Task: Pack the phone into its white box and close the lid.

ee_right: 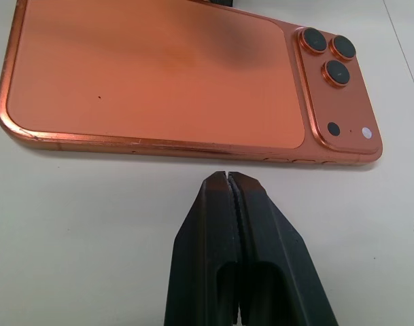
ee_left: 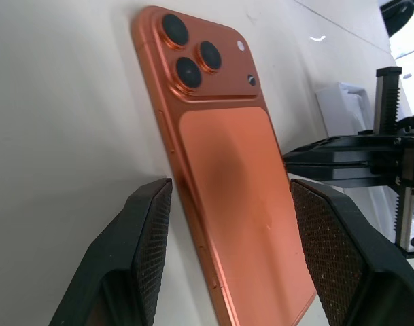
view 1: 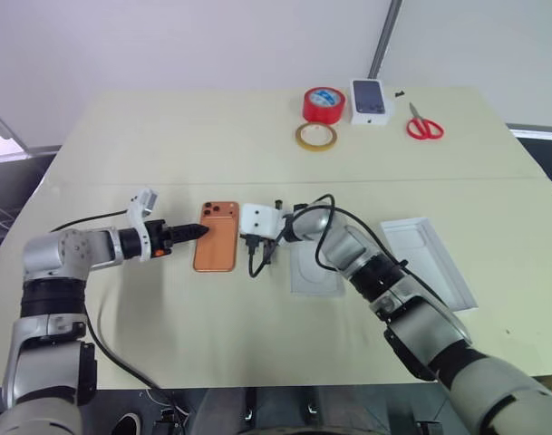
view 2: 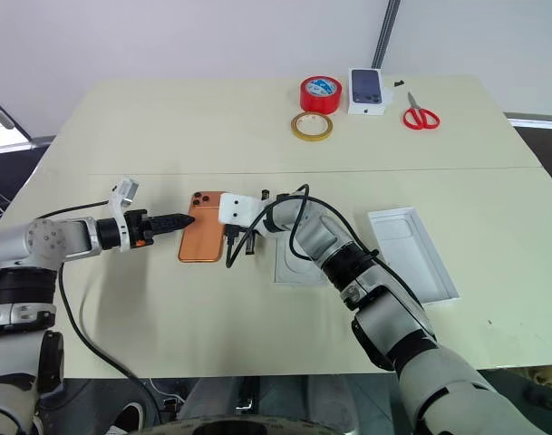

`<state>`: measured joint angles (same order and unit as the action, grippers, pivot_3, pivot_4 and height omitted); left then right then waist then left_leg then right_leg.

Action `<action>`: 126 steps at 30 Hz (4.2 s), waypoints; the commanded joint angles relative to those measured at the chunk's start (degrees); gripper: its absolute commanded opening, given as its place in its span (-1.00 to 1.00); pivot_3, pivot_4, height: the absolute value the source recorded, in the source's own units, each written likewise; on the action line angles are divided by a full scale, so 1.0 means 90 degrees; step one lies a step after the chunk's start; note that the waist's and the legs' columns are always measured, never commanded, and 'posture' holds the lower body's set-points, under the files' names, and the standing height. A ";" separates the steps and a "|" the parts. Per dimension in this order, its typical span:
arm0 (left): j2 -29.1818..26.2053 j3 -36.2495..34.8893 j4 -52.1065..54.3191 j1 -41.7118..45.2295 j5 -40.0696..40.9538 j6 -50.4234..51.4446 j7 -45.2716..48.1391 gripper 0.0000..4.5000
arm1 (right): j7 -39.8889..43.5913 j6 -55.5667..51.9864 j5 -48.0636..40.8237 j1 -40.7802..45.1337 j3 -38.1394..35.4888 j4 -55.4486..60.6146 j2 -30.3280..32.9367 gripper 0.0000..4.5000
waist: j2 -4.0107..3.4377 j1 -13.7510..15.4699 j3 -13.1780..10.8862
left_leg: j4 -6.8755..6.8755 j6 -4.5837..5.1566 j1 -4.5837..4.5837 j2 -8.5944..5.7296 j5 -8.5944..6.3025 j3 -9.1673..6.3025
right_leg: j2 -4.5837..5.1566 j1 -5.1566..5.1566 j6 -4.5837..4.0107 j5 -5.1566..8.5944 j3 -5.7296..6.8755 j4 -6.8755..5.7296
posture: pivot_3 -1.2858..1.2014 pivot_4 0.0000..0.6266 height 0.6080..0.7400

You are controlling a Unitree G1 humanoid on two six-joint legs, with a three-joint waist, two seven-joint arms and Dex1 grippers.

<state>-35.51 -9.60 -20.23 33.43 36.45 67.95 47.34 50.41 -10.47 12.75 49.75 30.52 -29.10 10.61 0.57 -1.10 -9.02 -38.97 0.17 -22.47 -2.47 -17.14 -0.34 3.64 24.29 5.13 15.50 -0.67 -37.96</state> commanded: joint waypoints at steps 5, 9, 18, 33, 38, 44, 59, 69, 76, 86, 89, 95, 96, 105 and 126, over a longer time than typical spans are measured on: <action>0.0806 0.0351 -0.0343 0.0289 0.0020 0.0724 -0.0174 0.29 | 0.0104 0.0032 0.0036 -0.0028 -0.0071 0.0065 -0.0093 -0.97 | -0.0021 0.0065 0.0019 | -0.0002 0.0005 0.0006 -0.0010 -0.0003 -0.0006 | 0.0006 -0.0011 0.0000 0.0000 0.0000 0.0001 | 0.03 -0.52 1.00; 0.0961 0.0218 -0.0435 0.0535 -0.0007 0.0903 -0.0223 0.29 | 0.0068 0.0000 0.0050 -0.0036 -0.0140 0.0045 -0.0089 -0.97 | -0.0021 0.0046 0.0019 | -0.0002 0.0009 0.0006 -0.0012 -0.0005 -0.0008 | 0.0006 -0.0016 0.0000 0.0000 0.0000 0.0004 | 0.03 -0.52 1.00; 0.0593 -0.0180 -0.0514 0.0446 0.0036 0.1000 -0.0112 0.06 | -0.0015 0.0070 0.0073 -0.0068 -0.0183 0.0054 -0.0050 -1.00 | -0.0019 -0.0017 0.0018 | 0.0000 0.0004 0.0001 -0.0012 -0.0003 -0.0008 | 0.0005 -0.0005 0.0000 0.0000 0.0000 0.0004 | 0.03 -0.52 1.00; 0.0702 -0.1057 -0.0506 0.0230 0.0582 0.1518 -0.0495 -0.98 | -0.0222 0.0481 0.0034 0.0006 -0.0345 -0.0049 -0.0123 -1.00 | -0.0013 -0.0160 0.0013 | 0.0009 -0.0010 -0.0007 -0.0008 0.0006 -0.0009 | 0.0003 0.0013 0.0000 0.0000 -0.0001 -0.0005 | 0.03 -0.52 1.00; 0.1003 -0.1452 0.0048 -0.0082 0.0881 0.1469 -0.0622 -0.99 | 0.0502 -0.0252 -0.1663 -0.0114 -0.1535 0.0779 -0.0221 -0.89 | -0.0012 -0.0150 0.0010 | 0.0009 -0.0010 -0.0010 -0.0008 0.0006 -0.0009 | 0.0003 0.0014 0.0000 0.0000 -0.0002 -0.0004 | 0.03 -0.52 1.00; 0.1198 -0.1723 0.0601 -0.0368 0.1354 0.2001 -0.0679 -1.00 | 0.1797 -0.0613 -0.2912 -0.1168 -0.1942 0.2924 0.0715 0.27 | -0.0012 -0.0085 0.0009 | 0.0010 -0.0001 -0.0017 -0.0007 -0.0001 -0.0014 | 0.0004 0.0011 0.0001 0.0000 -0.0001 0.0007 | 0.03 -0.52 1.00; 0.1800 -0.2037 0.1008 -0.0279 0.1769 0.1609 -0.1060 -1.00 | 0.2015 0.0550 -0.2371 -0.3961 -0.2020 0.4685 0.3330 0.61 | 0.0002 0.0037 -0.0003 | 0.0011 0.0021 -0.0046 0.0006 -0.0014 -0.0011 | -0.0001 0.0020 0.0001 0.0000 0.0000 0.0054 | 0.03 -0.52 1.00; 0.1828 -0.1951 0.0922 -0.0104 0.1814 0.1555 -0.1178 -1.00 | 0.1665 0.1070 -0.2040 -0.4230 -0.1904 0.4425 0.3449 -0.10 | 0.0010 0.0064 -0.0007 | 0.0009 -0.0006 -0.0055 0.0006 0.0002 -0.0012 | -0.0001 0.0019 0.0001 0.0000 0.0001 0.0064 | 0.03 -0.52 1.00; 0.1898 -0.2004 0.0924 -0.0065 0.1863 0.1587 -0.1287 -1.00 | 0.1573 0.1023 -0.2061 -0.4283 -0.1917 0.4393 0.3416 -0.53 | 0.0011 0.0053 -0.0008 | 0.0009 -0.0006 -0.0054 0.0006 0.0002 -0.0012 | -0.0002 0.0019 0.0001 0.0000 0.0002 0.0063 | 0.03 -0.52 1.00; 0.2094 -0.2073 0.1075 -0.0036 0.2027 0.1686 -0.1530 -1.00 | 0.1260 0.0911 -0.1962 -0.4140 -0.1752 0.4419 0.3140 -0.98 | 0.0012 0.0052 -0.0007 | 0.0006 -0.0008 -0.0051 0.0008 0.0003 -0.0012 | -0.0005 0.0017 0.0001 0.0000 0.0002 0.0061 | 0.03 -0.52 1.00; 0.2085 -0.2158 0.1032 -0.0003 0.2118 0.1741 -0.1663 -1.00 | 0.1196 0.0907 -0.1840 -0.4058 -0.1669 0.4345 0.3082 -0.98 | 0.0012 0.0050 -0.0007 | 0.0005 -0.0008 -0.0050 0.0008 0.0004 -0.0012 | -0.0006 0.0017 0.0001 0.0000 0.0002 0.0059 | 0.03 -0.52 1.00; 0.2077 -0.2196 0.1046 -0.0042 0.2242 0.1768 -0.1808 -1.00 | 0.1298 0.0234 -0.2082 -0.4044 -0.1549 0.4518 0.2963 -0.64 | 0.0012 0.0053 -0.0007 | 0.0002 -0.0008 -0.0050 0.0008 0.0004 -0.0012 | -0.0007 0.0017 0.0001 0.0000 0.0002 0.0057 | 0.03 -0.52 1.00; 0.2070 -0.2228 0.1007 -0.0033 0.2288 0.1822 -0.1821 -1.00 | 0.1290 0.0160 -0.2092 -0.4058 -0.1546 0.4577 0.2940 -0.48 | 0.0012 0.0054 -0.0007 | 0.0002 -0.0008 -0.0050 0.0008 0.0004 -0.0012 | -0.0007 0.0016 0.0001 0.0000 0.0002 0.0057 | 0.03 -0.52 1.00; 0.2023 -0.2223 0.0972 -0.0067 0.2370 0.1828 -0.1919 -1.00 | 0.1346 -0.0184 -0.2385 -0.3980 -0.1634 0.4895 0.2936 0.16 | 0.0012 0.0057 -0.0007 | 0.0000 -0.0008 -0.0051 0.0008 0.0004 -0.0012 | -0.0007 0.0017 0.0001 0.0000 0.0002 0.0056 | 0.03 -0.52 1.00; 0.2060 -0.2192 0.1034 -0.0125 0.2433 0.1849 -0.1969 -1.00 | 0.1430 0.0245 -0.2311 -0.4073 -0.1651 0.4568 0.3059 0.06 | 0.0012 0.0054 -0.0007 | -0.0002 -0.0008 -0.0052 0.0008 0.0004 -0.0012 | -0.0008 0.0017 0.0001 0.0000 0.0002 0.0054 | 0.03 -0.52 1.00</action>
<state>-16.82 -28.27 -13.02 31.80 55.79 84.52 29.19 63.35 -9.57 -8.19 12.87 15.73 11.75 37.83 0.68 -0.62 -9.08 -38.99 0.10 -22.93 -2.40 -17.11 -0.45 3.57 24.45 5.14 15.50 -0.65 -37.48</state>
